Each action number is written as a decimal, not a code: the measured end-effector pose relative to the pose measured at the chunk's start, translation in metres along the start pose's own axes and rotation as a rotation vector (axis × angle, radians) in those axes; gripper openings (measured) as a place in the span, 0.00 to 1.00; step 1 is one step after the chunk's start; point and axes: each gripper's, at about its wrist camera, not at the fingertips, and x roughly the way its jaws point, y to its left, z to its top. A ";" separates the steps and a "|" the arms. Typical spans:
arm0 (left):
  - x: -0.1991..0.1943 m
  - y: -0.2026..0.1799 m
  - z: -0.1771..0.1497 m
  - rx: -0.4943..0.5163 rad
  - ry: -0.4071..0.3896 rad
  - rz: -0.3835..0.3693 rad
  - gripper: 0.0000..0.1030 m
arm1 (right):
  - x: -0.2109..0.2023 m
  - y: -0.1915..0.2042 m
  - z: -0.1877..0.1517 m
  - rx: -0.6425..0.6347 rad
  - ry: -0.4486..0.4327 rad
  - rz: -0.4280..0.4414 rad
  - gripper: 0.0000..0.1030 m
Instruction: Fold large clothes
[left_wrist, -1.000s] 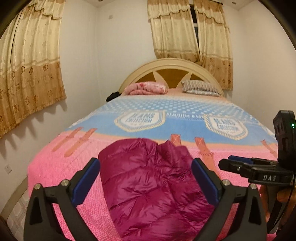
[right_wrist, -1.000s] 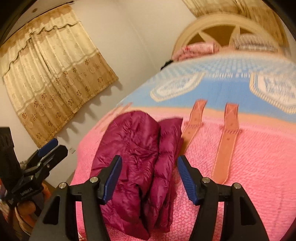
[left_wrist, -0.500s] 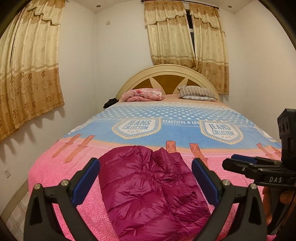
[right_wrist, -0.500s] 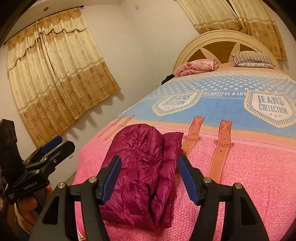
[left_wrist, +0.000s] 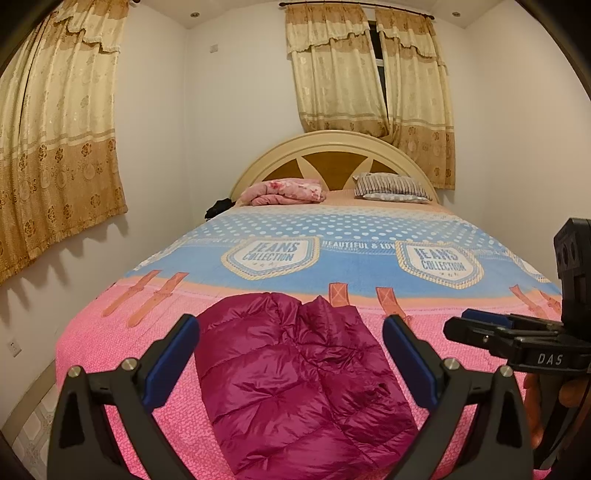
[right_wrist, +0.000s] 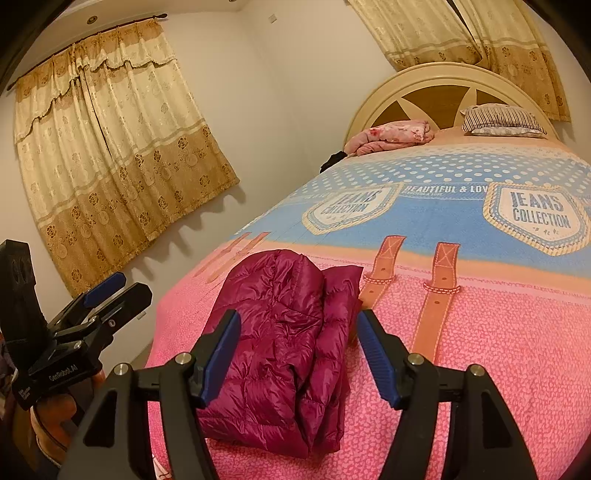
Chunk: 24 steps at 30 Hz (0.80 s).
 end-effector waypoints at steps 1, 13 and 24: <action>0.000 0.000 0.000 0.000 -0.001 -0.001 0.99 | 0.000 0.000 0.000 0.001 0.000 -0.001 0.64; -0.004 0.000 0.007 -0.007 -0.011 -0.010 1.00 | -0.003 -0.003 -0.003 0.004 -0.005 0.000 0.65; -0.015 -0.005 0.010 -0.002 -0.069 0.045 1.00 | -0.011 0.007 -0.004 -0.031 -0.024 0.003 0.65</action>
